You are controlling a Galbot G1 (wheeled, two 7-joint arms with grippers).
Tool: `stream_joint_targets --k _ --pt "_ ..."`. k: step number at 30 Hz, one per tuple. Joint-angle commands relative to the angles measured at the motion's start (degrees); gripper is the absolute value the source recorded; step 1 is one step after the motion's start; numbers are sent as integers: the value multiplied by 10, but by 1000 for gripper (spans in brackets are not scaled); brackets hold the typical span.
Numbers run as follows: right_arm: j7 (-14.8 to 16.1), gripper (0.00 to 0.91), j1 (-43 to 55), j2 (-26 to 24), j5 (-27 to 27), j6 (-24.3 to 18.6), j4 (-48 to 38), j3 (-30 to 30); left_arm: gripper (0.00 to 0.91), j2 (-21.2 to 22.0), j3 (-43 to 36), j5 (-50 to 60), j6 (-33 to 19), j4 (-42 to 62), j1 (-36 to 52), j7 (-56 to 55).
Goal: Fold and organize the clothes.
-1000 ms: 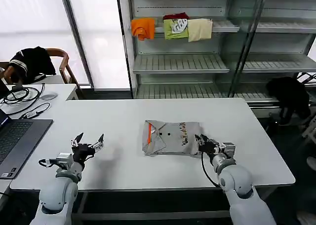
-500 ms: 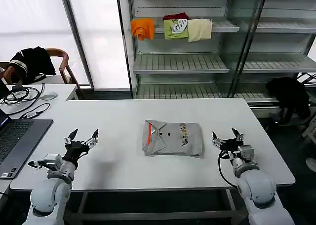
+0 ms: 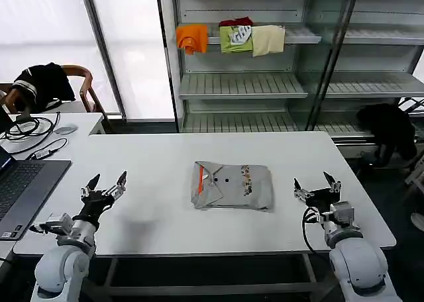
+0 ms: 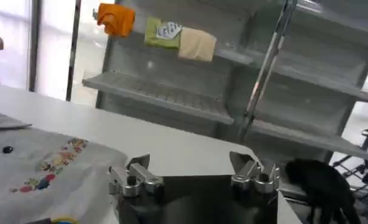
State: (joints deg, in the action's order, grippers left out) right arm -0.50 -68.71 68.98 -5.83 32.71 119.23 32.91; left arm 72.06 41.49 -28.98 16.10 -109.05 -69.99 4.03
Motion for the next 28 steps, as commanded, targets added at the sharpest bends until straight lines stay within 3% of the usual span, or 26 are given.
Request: stream_joint_targets --k 1,4,11,15,20,28 --pt "6 907 -28 2 19 -30 26 14 907 -10 1 14 -64 -16 -38 -6" --pt "5 907 -48 4 11 -89 30 16 907 -9 0 27 -72 -26 -46 -6" --pt "12 907 -80 11 6 -150 36 12 907 0 -6 40 -78 -25 -52 -5" --pt "51 907 -103 13 -6 -190 39 16 907 3 -8 43 -87 -23 -57 -5" --pt "68 907 -117 18 -35 -207 38 15 907 3 -5 47 -96 -25 -67 -6" --pt "32 907 -162 39 -20 -216 38 -4 907 -3 -2 65 -102 -42 -100 -20"
